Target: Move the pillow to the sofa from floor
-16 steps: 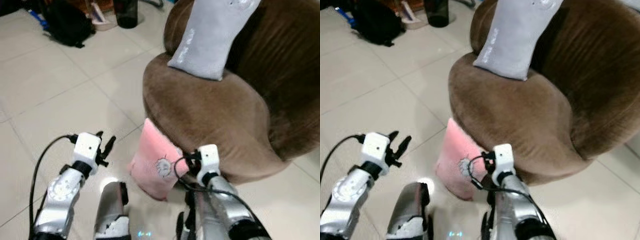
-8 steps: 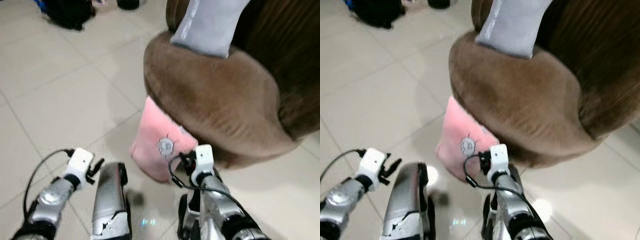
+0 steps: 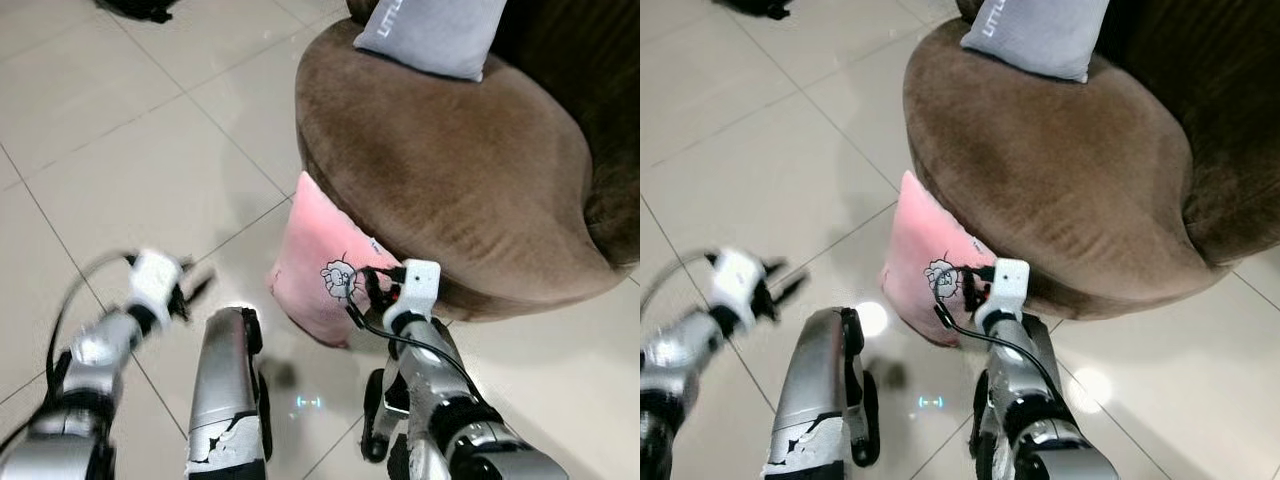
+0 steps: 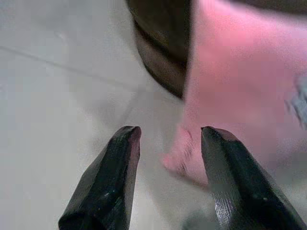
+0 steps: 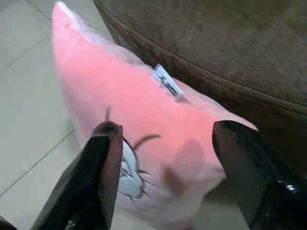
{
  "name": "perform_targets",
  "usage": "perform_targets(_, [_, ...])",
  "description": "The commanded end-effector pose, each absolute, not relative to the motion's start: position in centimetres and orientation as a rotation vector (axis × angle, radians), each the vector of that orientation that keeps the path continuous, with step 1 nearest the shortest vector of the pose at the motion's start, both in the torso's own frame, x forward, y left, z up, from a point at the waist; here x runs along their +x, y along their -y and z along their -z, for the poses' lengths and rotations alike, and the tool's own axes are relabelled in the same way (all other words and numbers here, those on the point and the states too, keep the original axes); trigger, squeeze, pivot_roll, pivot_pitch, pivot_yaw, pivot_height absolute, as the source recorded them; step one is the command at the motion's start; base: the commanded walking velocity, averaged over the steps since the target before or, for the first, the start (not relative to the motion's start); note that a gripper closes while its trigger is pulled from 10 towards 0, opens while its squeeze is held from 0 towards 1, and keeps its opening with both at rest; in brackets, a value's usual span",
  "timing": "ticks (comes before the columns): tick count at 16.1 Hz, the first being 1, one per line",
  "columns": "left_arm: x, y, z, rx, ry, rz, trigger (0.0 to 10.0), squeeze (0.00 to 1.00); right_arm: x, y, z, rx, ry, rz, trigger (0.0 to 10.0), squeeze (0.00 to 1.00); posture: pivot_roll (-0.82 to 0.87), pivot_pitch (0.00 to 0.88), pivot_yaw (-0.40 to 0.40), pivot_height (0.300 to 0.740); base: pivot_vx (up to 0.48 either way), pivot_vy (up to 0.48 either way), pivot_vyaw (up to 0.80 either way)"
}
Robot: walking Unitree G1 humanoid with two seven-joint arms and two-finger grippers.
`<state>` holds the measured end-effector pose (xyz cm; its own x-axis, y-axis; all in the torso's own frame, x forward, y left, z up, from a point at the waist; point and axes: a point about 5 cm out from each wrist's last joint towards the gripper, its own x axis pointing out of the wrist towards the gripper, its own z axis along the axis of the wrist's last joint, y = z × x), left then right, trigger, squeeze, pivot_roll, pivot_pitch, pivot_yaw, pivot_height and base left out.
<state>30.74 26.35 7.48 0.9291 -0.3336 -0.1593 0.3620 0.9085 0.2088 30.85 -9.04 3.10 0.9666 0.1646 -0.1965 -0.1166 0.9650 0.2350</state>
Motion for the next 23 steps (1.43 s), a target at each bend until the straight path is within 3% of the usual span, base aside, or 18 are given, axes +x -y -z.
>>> perform_targets(1, [30.4, -26.8, -7.1, 0.194, -0.131, 0.325, 10.0, 0.0, 30.2, 9.2, -2.4, 0.236, -0.238, -0.125, 10.0, 1.0, 0.31, 0.315, -0.016, 0.515, 0.0, 0.0, 0.0])
perform_targets(3, [32.8, -25.1, -13.3, 0.135, 0.159, 0.395, 10.0, 0.0, 30.8, 9.5, -3.0, 0.217, -0.202, -0.153, 10.0, 1.0, 0.28, 0.28, -0.037, 0.515, 0.0, 0.0, 0.0])
perform_targets(4, [32.4, -20.7, -18.4, 0.145, 0.329, 0.517, 10.0, 0.0, 31.1, 10.1, -3.3, 0.2, -0.19, -0.16, 10.0, 1.0, 0.26, 0.263, -0.055, 0.515, 0.0, 0.0, 0.0])
perform_targets(5, [32.2, -17.7, -19.5, 0.201, 0.323, 0.596, 10.0, 0.0, 31.4, 10.8, -3.6, 0.173, -0.18, -0.165, 10.0, 1.0, 0.23, 0.249, -0.075, 0.515, 0.0, 0.0, 0.0])
perform_targets(6, [32.1, -16.4, -19.4, 0.22, 0.323, 0.64, 10.0, 0.0, 31.5, 11.4, -3.6, 0.161, -0.179, -0.162, 10.0, 1.0, 0.22, 0.239, -0.088, 0.515, 0.0, 0.0, 0.0])
perform_targets(8, [30.5, -13.0, -15.6, 0.236, 0.112, 0.908, 10.0, 0.0, 31.6, 12.2, -3.5, 0.133, -0.195, -0.16, 10.0, 1.0, 0.2, 0.249, -0.125, 0.515, 0.0, 0.0, 0.0])
perform_targets(11, [29.1, -14.4, -13.7, 0.264, -0.023, 0.823, 10.0, 0.0, 31.2, 11.8, -2.7, 0.144, -0.252, -0.178, 10.0, 1.0, 0.25, 0.293, -0.103, 0.515, 0.0, 0.0, 0.0])
perform_targets(13, [28.1, -15.1, -14.4, 0.243, -0.075, 0.869, 10.0, 0.0, 30.8, 11.4, -1.9, 0.177, -0.308, -0.168, 10.0, 1.0, 0.28, 0.319, -0.067, 0.515, 0.0, 0.0, 0.0])
perform_targets(16, [28.2, -16.7, -15.2, 0.276, -0.072, 0.878, 10.0, 0.0, 31.0, 10.7, -2.0, 0.359, -0.316, -0.064, 10.0, 1.0, 0.34, 0.334, -0.018, 0.515, 0.0, 0.0, 0.0])
perform_targets(19, [28.4, -17.6, -15.6, 0.318, -0.11, 0.868, 10.0, 0.0, 31.5, 10.1, -2.4, 0.431, -0.33, 0.01, 10.0, 1.0, 0.39, 0.364, -0.005, 0.515, 0.0, 0.0, 0.0])
perform_targets(23, [27.5, -18.5, -16.3, 0.317, -0.125, 0.883, 10.0, 0.0, 31.8, 11.0, -2.4, 0.555, -0.344, 0.148, 10.0, 1.0, 0.44, 0.379, 0.013, 0.515, 0.0, 0.0, 0.0])
